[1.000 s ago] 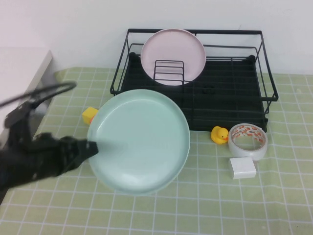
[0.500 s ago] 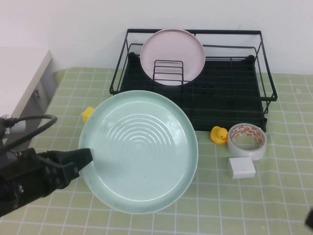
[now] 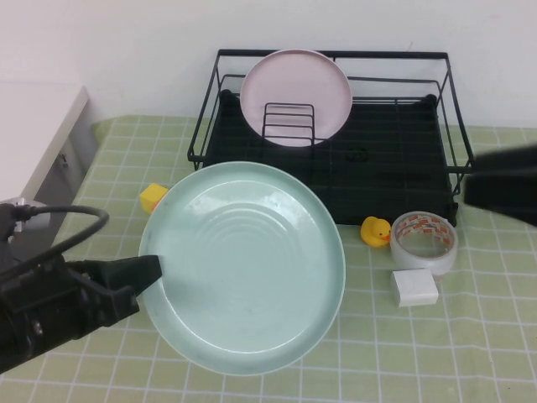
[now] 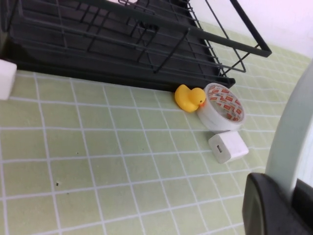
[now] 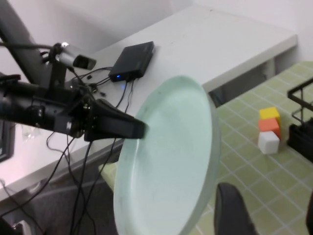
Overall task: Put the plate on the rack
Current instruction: Hand over the plate
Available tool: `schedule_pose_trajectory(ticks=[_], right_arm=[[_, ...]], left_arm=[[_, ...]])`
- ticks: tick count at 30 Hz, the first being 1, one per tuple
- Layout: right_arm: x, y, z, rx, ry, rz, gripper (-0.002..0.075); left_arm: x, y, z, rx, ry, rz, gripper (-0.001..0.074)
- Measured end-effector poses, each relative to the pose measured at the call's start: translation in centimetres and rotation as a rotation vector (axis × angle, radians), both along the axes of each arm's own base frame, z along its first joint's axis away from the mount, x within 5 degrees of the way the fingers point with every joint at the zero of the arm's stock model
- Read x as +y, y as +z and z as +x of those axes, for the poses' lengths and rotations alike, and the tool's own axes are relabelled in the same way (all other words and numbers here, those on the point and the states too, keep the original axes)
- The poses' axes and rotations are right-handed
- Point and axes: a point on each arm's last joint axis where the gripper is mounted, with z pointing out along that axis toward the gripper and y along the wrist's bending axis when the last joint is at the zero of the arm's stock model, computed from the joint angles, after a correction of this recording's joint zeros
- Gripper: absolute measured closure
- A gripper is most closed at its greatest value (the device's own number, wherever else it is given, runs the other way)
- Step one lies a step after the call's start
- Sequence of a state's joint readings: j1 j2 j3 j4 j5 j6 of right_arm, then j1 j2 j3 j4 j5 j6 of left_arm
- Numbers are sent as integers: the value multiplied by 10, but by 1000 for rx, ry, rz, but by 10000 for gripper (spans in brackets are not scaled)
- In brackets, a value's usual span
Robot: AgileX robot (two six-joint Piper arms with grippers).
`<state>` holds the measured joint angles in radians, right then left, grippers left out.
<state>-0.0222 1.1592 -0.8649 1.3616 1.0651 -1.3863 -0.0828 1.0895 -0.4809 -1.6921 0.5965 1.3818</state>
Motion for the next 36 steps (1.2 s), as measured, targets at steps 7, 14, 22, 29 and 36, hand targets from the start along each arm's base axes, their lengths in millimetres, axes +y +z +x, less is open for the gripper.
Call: schedule_pose_trajectory(ticks=[7, 14, 22, 29, 36], right_arm=[[43, 1, 53, -11, 125, -78, 377], [83, -15, 104, 41, 220, -108, 204], [126, -53, 127, 134, 389, -125, 188], [147, -82, 124, 217, 485, -144, 232], [148, -85, 126, 220, 473, -149, 573]], left_arm=[[4, -2, 3, -17, 35, 51, 731], [5, 4, 6, -53, 42, 74, 731], [5, 4, 6, -56, 40, 78, 731], [5, 4, 6, -55, 41, 77, 731], [5, 4, 6, -16, 61, 31, 631]])
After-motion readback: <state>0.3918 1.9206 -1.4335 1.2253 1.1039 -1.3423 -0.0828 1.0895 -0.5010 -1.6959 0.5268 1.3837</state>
